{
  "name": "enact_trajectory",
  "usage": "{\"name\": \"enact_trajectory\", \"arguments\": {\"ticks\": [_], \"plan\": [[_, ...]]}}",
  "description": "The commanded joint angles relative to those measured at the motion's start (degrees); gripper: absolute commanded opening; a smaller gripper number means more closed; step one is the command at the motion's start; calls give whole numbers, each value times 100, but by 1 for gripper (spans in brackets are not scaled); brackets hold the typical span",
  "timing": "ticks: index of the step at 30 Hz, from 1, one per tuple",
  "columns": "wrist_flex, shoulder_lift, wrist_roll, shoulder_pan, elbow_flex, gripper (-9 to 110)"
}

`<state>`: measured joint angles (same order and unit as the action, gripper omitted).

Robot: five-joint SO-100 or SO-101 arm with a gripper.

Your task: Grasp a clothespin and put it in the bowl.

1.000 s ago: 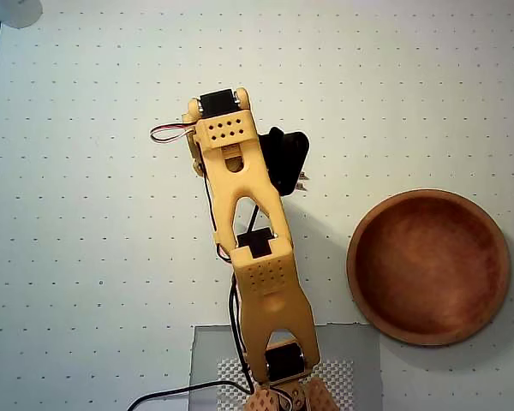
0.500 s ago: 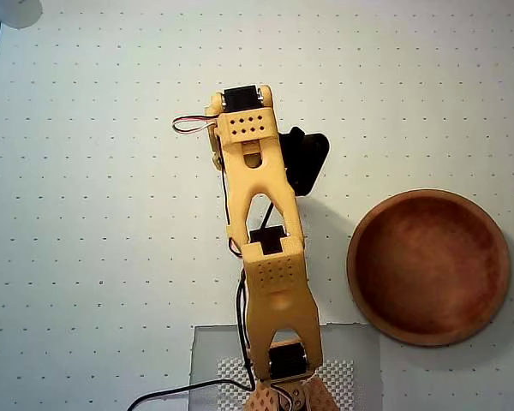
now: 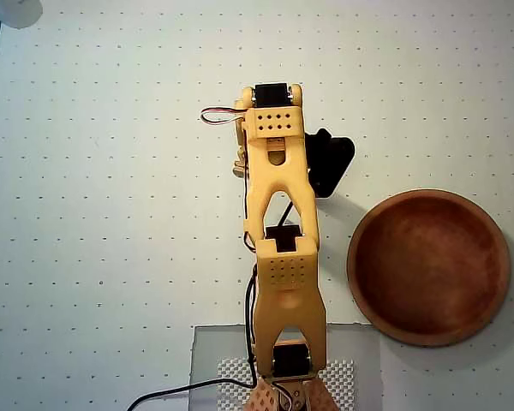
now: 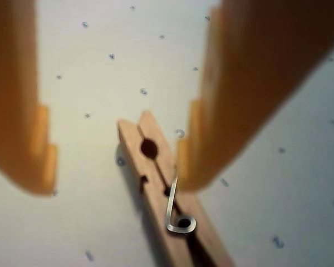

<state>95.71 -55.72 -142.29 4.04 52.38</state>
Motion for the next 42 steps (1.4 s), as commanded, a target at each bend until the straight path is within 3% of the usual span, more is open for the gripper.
{"name": "enact_trajectory", "arguments": {"ticks": [1, 10, 29, 42], "plan": [[-26, -158, -229, -132, -158, 14], [-44, 62, -1099, -281, -290, 14], [-26, 1397, -1160, -554, -2312, 14], [-26, 1635, -1169, -264, -2742, 14]]}}
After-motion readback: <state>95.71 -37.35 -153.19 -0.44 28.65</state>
